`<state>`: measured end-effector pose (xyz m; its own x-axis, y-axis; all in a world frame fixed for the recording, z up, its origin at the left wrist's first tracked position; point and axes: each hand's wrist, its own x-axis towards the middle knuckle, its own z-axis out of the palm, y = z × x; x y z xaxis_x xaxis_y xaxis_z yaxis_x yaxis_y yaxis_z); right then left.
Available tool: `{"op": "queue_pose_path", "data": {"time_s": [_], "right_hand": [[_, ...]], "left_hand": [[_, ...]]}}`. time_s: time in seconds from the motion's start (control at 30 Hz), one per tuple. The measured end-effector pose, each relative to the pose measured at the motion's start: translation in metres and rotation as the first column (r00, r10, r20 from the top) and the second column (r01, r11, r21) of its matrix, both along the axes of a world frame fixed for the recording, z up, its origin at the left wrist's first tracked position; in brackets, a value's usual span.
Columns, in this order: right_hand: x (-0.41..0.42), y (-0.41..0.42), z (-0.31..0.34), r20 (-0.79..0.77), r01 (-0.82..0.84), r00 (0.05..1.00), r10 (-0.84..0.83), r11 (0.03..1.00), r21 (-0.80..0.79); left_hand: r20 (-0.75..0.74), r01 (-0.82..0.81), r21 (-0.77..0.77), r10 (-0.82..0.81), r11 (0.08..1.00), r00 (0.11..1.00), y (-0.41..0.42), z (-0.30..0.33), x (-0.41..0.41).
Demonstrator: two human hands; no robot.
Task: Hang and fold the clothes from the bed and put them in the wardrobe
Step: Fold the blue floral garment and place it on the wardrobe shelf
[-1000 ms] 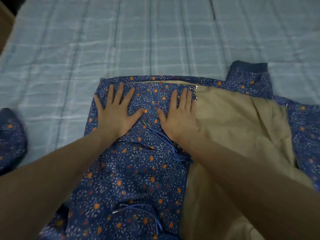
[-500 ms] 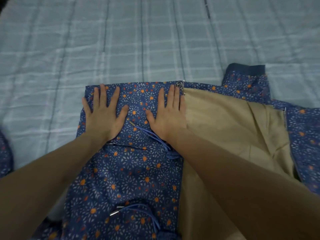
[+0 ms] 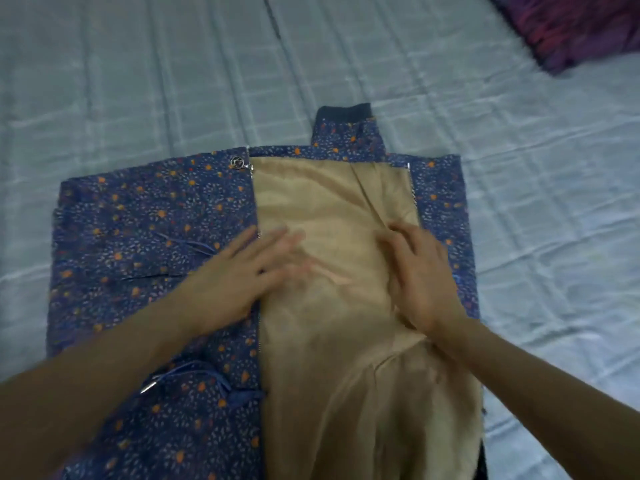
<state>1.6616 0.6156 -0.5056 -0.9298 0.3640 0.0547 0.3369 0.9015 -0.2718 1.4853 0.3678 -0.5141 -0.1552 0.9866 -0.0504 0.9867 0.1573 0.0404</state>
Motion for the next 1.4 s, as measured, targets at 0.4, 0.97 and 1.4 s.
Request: {"op": "queue_pose_path", "data": {"time_s": [0.4,0.97,1.4], "right_hand": [[0.013,0.083,-0.012,0.198,0.354,0.905,-0.376,0.925,0.141],[-0.006,0.018,0.057,-0.104,0.151,0.979,-0.176,0.966,-0.210],[-0.043,-0.117,0.051,0.218,-0.251,0.836,0.504,0.703,-0.665]], "left_hand": [[0.340,-0.031,-0.221,0.107,0.975,0.934,0.134,0.000,0.100],[0.947,-0.926,-0.116,0.322,0.359,0.006,0.254,0.091,0.012],[0.542,-0.966,-0.160,0.836,0.205,0.088,0.120,0.020,-0.114]]}}
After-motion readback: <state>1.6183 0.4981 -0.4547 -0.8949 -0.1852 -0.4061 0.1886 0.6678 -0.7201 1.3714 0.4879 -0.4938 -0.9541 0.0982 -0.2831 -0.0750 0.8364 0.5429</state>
